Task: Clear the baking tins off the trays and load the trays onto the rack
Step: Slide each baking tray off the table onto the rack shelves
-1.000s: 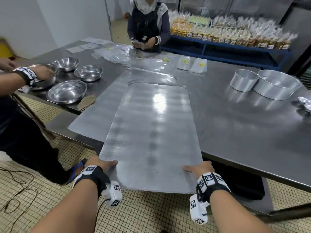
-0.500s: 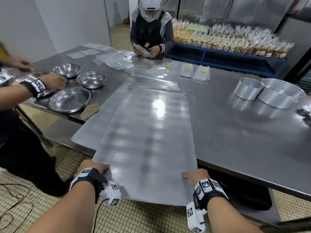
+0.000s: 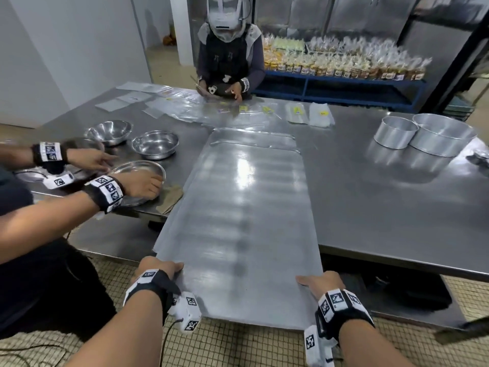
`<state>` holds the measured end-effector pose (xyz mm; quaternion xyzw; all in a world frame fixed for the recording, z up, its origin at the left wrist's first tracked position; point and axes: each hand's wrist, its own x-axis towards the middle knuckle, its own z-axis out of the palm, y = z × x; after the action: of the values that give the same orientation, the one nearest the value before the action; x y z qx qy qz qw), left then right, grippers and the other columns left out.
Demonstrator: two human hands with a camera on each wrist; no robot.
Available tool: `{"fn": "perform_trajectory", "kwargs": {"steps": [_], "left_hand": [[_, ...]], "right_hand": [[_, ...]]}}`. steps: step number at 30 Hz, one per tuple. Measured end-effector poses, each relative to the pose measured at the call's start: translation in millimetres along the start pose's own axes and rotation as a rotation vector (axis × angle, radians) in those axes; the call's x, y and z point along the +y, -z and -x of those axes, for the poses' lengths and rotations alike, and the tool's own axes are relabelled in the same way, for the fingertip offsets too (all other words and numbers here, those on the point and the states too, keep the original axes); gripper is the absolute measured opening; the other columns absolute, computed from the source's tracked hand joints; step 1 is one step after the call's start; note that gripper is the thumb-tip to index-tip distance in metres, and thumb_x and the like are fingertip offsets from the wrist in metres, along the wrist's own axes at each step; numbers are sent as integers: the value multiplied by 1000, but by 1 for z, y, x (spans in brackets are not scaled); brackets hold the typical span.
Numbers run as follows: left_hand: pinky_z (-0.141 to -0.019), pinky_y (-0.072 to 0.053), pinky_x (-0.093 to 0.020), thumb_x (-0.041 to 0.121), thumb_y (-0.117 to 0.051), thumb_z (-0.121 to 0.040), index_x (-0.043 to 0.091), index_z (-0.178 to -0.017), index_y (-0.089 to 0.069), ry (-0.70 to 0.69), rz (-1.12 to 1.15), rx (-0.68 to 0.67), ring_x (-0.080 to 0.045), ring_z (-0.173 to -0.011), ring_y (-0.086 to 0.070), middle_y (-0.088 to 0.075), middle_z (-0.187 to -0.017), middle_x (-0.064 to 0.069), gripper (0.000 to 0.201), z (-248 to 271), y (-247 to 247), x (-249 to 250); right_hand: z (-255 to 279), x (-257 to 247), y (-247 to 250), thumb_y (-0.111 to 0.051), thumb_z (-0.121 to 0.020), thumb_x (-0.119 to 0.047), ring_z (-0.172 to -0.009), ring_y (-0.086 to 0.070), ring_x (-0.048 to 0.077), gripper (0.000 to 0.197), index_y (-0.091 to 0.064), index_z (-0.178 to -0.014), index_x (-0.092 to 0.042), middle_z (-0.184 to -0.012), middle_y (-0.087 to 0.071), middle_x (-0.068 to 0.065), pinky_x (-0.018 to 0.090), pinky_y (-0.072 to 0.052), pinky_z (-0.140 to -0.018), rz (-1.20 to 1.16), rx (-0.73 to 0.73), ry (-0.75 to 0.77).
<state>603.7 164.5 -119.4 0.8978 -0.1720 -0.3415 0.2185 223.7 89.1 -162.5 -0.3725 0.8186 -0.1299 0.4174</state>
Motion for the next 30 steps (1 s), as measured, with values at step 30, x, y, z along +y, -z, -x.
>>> {"fn": "perform_trajectory", "kwargs": {"steps": [30], "left_hand": [[-70, -52, -37, 38, -96, -57, -2, -103, -63, 36, 28, 5, -35, -80, -63, -69, -95, -19, 69, -44, 0, 29]], "right_hand": [[-21, -33, -13, -94, -39, -30, -67, -73, 32, 65, -71, -93, -1, -78, -75, 12, 46, -61, -67, -247, -60, -28]]}}
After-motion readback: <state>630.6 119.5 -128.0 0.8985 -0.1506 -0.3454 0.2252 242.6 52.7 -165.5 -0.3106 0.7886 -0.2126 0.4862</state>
